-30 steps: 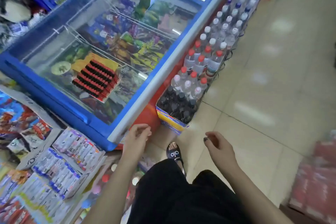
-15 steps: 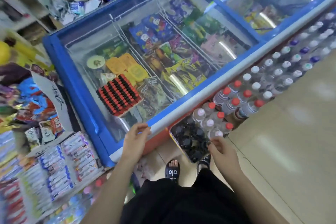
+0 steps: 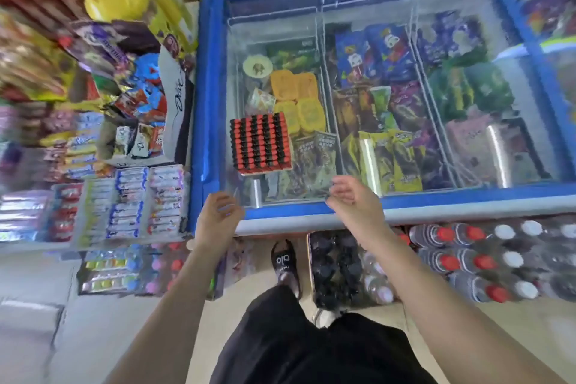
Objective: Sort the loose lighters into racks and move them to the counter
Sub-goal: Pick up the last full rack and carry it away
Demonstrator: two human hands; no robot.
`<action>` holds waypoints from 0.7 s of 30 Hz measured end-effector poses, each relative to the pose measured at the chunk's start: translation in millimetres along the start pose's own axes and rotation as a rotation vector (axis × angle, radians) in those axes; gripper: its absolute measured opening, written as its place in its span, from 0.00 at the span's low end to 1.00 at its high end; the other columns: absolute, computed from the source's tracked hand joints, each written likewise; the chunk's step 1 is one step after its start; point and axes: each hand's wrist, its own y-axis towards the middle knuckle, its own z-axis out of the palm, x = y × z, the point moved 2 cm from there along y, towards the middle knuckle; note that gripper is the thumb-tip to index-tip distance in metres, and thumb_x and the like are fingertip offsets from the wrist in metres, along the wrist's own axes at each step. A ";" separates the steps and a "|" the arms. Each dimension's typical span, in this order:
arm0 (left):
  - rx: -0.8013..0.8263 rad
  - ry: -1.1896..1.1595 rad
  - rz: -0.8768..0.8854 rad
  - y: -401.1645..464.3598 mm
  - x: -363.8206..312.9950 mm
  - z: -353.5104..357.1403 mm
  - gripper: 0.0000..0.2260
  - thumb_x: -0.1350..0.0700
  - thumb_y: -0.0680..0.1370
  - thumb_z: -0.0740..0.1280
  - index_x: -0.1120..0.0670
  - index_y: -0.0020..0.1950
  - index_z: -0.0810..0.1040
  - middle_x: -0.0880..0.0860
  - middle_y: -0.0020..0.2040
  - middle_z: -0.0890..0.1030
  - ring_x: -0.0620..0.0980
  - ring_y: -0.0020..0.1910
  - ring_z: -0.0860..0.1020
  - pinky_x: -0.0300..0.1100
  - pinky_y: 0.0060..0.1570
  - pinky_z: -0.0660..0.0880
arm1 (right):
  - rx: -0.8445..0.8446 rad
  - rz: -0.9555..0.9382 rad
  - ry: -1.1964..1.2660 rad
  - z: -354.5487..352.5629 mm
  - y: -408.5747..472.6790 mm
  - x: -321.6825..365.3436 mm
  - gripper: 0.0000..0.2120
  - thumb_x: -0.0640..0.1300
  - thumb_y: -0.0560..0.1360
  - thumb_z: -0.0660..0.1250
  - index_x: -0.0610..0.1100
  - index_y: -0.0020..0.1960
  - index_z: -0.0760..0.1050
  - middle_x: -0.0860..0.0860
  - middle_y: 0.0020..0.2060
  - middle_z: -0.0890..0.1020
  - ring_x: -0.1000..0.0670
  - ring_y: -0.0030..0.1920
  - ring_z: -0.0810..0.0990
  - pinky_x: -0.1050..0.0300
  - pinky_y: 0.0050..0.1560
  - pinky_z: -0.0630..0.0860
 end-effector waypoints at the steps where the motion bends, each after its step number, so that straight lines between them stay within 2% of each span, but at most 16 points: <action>1: 0.008 0.008 -0.005 8.7 -0.8 -2.7 0.17 0.64 0.77 0.74 0.52 0.61 0.74 0.50 0.56 0.80 0.53 0.56 0.82 0.36 0.51 0.76 | 0.028 -0.019 -0.044 2.6 11.1 4.8 0.20 0.43 0.77 0.72 0.50 0.67 0.74 0.59 0.55 0.80 0.59 0.56 0.79 0.57 0.62 0.76; 3: 0.052 0.072 0.010 25.2 -3.2 -7.3 0.25 0.63 0.75 0.77 0.53 0.68 0.70 0.51 0.62 0.77 0.55 0.64 0.79 0.47 0.61 0.76 | 0.101 -0.044 -0.154 10.7 32.7 15.1 0.27 0.42 0.75 0.74 0.50 0.72 0.70 0.58 0.60 0.79 0.55 0.61 0.78 0.51 0.68 0.74; 4: 0.080 0.127 0.035 32.9 -4.5 -9.0 0.29 0.62 0.75 0.78 0.54 0.72 0.68 0.52 0.66 0.75 0.54 0.68 0.76 0.49 0.65 0.74 | 0.133 -0.052 -0.198 15.1 42.7 20.3 0.32 0.42 0.75 0.75 0.50 0.75 0.67 0.57 0.64 0.77 0.54 0.65 0.76 0.49 0.70 0.72; 8: 0.179 0.276 0.127 64.4 -12.3 -10.0 0.41 0.62 0.75 0.78 0.56 0.82 0.57 0.54 0.78 0.66 0.52 0.78 0.65 0.44 0.70 0.65 | 0.227 -0.060 -0.273 34.2 79.6 38.8 0.49 0.39 0.72 0.77 0.55 0.82 0.52 0.55 0.80 0.62 0.51 0.77 0.65 0.52 0.70 0.66; 10: 0.214 0.346 0.158 82.4 -14.4 -9.4 0.46 0.61 0.74 0.78 0.56 0.84 0.53 0.55 0.81 0.63 0.53 0.80 0.63 0.47 0.74 0.63 | 0.252 -0.081 -0.330 44.6 97.6 46.4 0.56 0.37 0.70 0.78 0.56 0.84 0.45 0.55 0.83 0.56 0.50 0.80 0.59 0.50 0.74 0.63; 12: 0.255 0.383 0.179 95.8 -18.2 -9.8 0.50 0.61 0.73 0.80 0.57 0.84 0.50 0.55 0.82 0.60 0.53 0.81 0.61 0.47 0.76 0.62 | 0.266 -0.078 -0.395 53.9 116.9 50.9 0.60 0.35 0.68 0.80 0.54 0.84 0.42 0.52 0.82 0.57 0.47 0.80 0.61 0.49 0.74 0.64; 14: 0.279 0.449 0.269 107.1 -22.7 -8.5 0.49 0.61 0.72 0.80 0.61 0.83 0.52 0.56 0.82 0.62 0.48 0.79 0.60 0.36 0.72 0.59 | 0.248 -0.112 -0.471 61.3 136.2 53.4 0.64 0.38 0.62 0.83 0.55 0.84 0.43 0.48 0.79 0.64 0.44 0.75 0.69 0.45 0.72 0.70; 16: 0.270 0.519 0.385 115.8 -29.7 -6.4 0.47 0.60 0.71 0.81 0.64 0.81 0.57 0.58 0.79 0.67 0.46 0.75 0.60 0.32 0.66 0.58 | 0.228 -0.201 -0.550 67.3 152.5 52.2 0.66 0.47 0.55 0.84 0.55 0.82 0.47 0.50 0.75 0.69 0.44 0.71 0.74 0.38 0.68 0.75; 19: 0.272 0.566 0.507 135.6 -37.3 -1.8 0.53 0.52 0.68 0.82 0.59 0.83 0.53 0.55 0.79 0.66 0.51 0.80 0.61 0.44 0.76 0.63 | 0.215 -0.316 -0.642 73.0 170.1 47.8 0.62 0.56 0.53 0.83 0.56 0.79 0.53 0.55 0.71 0.72 0.46 0.73 0.71 0.36 0.69 0.74; 21: 0.278 0.566 0.580 150.6 -37.7 1.9 0.52 0.45 0.67 0.81 0.56 0.83 0.56 0.52 0.77 0.69 0.52 0.79 0.65 0.50 0.77 0.66 | 0.203 -0.376 -0.705 74.8 177.4 44.1 0.64 0.61 0.52 0.83 0.53 0.80 0.54 0.54 0.73 0.71 0.47 0.75 0.69 0.38 0.73 0.70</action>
